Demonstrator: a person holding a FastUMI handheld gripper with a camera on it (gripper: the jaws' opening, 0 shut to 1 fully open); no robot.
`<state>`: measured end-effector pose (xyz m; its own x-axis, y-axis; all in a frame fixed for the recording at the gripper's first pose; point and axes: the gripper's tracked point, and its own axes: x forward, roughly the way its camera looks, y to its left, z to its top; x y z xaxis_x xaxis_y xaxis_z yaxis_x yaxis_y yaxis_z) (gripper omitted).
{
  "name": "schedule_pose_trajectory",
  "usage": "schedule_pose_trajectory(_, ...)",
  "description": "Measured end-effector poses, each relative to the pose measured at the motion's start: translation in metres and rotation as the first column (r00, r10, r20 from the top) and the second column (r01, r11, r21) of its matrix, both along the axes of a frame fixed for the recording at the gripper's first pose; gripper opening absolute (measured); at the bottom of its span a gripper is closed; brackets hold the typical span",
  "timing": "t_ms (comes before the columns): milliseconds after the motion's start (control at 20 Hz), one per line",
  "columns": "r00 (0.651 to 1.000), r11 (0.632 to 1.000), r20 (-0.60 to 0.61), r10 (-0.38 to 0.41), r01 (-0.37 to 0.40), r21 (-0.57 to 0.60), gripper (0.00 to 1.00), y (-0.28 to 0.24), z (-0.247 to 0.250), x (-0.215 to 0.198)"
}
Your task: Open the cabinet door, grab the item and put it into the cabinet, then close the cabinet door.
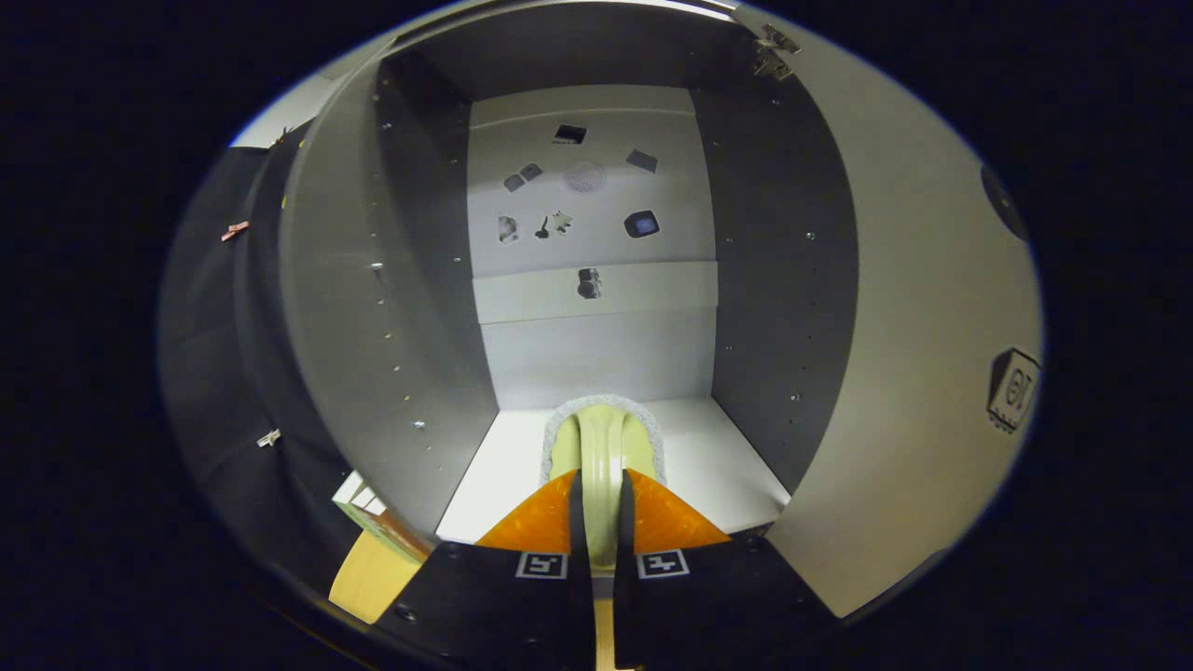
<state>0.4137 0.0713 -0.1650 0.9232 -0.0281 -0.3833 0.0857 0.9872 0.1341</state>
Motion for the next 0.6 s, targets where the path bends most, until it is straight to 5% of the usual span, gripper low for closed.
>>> schedule_pose_trajectory(600,0.993,0.998,-0.097,-0.067,0.064,-0.029,0.14,-0.025,-0.062,0.082)
